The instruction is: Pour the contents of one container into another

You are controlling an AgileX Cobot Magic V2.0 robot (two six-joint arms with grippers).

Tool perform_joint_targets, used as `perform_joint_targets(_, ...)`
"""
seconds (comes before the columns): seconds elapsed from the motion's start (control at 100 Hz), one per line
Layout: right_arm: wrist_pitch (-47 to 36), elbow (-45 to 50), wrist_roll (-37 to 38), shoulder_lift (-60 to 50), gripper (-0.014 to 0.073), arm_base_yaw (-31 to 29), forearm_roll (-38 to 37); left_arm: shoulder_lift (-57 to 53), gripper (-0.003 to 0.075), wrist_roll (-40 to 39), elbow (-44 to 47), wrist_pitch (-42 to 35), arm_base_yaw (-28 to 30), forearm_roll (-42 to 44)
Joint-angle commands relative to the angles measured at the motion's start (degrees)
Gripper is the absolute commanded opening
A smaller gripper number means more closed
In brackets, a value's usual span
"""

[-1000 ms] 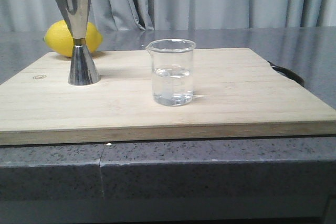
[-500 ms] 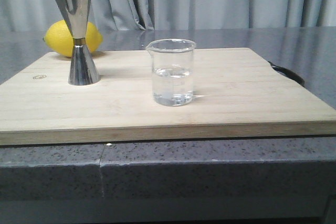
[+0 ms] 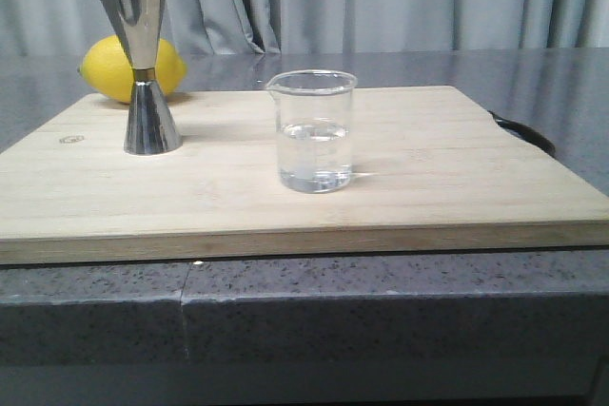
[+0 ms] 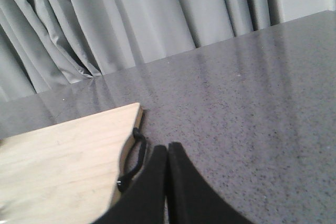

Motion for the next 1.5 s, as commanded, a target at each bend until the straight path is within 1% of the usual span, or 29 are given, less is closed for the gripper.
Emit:
perform_joint_targets(0.0,1.25,-7.3,-0.14,3.89,-0.007,-0.43,0.52,2.27,-0.002,-0.22,-6.94,0.55,-2.37,-0.82)
perform_joint_targets(0.14,9.28,-16.21,-0.41,12.16,-0.007,-0.43,0.52,10.37,-0.002,0.65,-15.16,9.61,-6.81,-1.21)
perform_joint_targets(0.2,13.79,-20.79,-3.29,16.57,-0.007,-0.43,0.52,14.66,-0.002,3.41,-18.09,11.83,-8.76,-1.21)
perform_joint_targets(0.3,19.8,-27.23,-8.95,23.25,-0.007,-0.43,0.52,20.9,-0.0019,7.85,-22.63,12.75,-12.15,-0.72)
perform_joint_targets(0.39,22.02,-31.18,-12.25,28.31,-0.007,-0.43,0.52,25.84,-0.0019,8.41,-26.15,12.74,-13.79,1.6)
perform_joint_targets(0.49,21.74,-32.89,-12.42,32.11,-0.0067,-0.43,0.52,30.21,-0.0016,8.63,-28.89,12.94,-14.49,3.53)
perform_joint_targets(0.53,21.45,-32.9,-12.66,33.23,-0.0053,-0.43,0.63,31.7,-0.0006,9.48,-29.47,12.94,-14.49,4.18)
perform_joint_targets(0.57,21.35,-32.9,-12.66,33.94,-0.0022,-0.43,0.61,32.71,0.0024,10.02,-29.76,12.68,-14.49,5.18)
perform_joint_targets(0.61,21.35,-32.9,-12.66,34.74,0.0017,-0.31,0.61,33.74,0.0076,10.86,-29.91,12.55,-14.49,5.72)
perform_joint_targets(0.64,21.24,-32.9,-12.66,35.23,0.0067,-0.31,0.61,34.34,0.0123,10.81,-29.91,12.38,-14.49,6.43)
perform_joint_targets(0.66,21.17,-32.9,-12.66,35.58,0.009,-0.31,0.61,34.74,0.0181,10.81,-29.91,12.21,-14.49,6.57)
perform_joint_targets(0.68,21.03,-32.9,-12.66,35.8,0.0128,-0.31,0.61,35.13,0.0214,10.81,-29.91,12.05,-14.49,6.53)
perform_joint_targets(0.71,20.93,-32.9,-12.66,36.17,0.0196,-0.31,0.76,35.63,0.0305,10.81,-29.91,11.57,-14.49,6.53)
perform_joint_targets(0.72,20.87,-32.9,-12.66,36.47,0.021,-0.31,0.9,35.83,0.0305,10.81,-29.91,11.39,-14.49,6.53)
perform_joint_targets(0.73,20.89,-32.9,-12.66,36.57,0.0224,-0.31,1.02,35.91,0.0363,10.81,-29.91,11.11,-14.49,6.53)
perform_joint_targets(0.75,20.74,-32.9,-12.66,36.73,0.0265,-0.31,1.36,36.3,0.0402,10.81,-29.91,10.81,-14.49,6.53)
perform_joint_targets(0.76,20.46,-32.9,-12.66,37.03,0.0293,-0.31,1.57,36.52,0.044,10.81,-29.91,10.49,-14.49,6.53)
perform_joint_targets(0.79,19.92,-32.77,-12.66,37.37,0.0344,-0.31,2.3,36.98,0.0494,10.81,-29.91,9.61,-14.49,6.53)
perform_joint_targets(0.8,19.78,-32.76,-12.66,37.39,0.0355,-0.31,2.46,37.09,0.0542,10.81,-29.91,9.15,-14.49,6.53)
perform_joint_targets(0.85,18.47,-32.64,-12.66,38.03,0.0428,-0.22,3.17,38.01,0.0622,10.81,-29.8,7.36,-14.49,6.41)
perform_joint_targets(0.89,16.87,-31.78,-13.0,38.42,0.0449,-0.19,3.8,39.0,0.065,10.81,-29.8,6.4,-14.49,5.31)
perform_joint_targets(0.97,11.74,-29.91,-14.78,38.8,0.045,0.66,4.89,41.54,0.0646,10.81,-29.67,4.31,-14.49,2.28)
perform_joint_targets(1.08,6.0,-27.02,-14.95,38.92,0.045,2.85,4.88,45.1,0.0617,10.81,-28.37,0.54,-15.31,2.48)
perform_joint_targets(1.28,-3.76,-22.08,-14.95,38.92,0.045,9.07,4.88,51.45,0.0607,10.81,-26.41,-8.83,-20.1,3.84)
perform_joint_targets(1.49,-8.59,-19.51,-14.95,38.92,0.045,13.26,4.88,58.65,0.0607,10.81,-26.37,-17.77,-23.48,4.54)
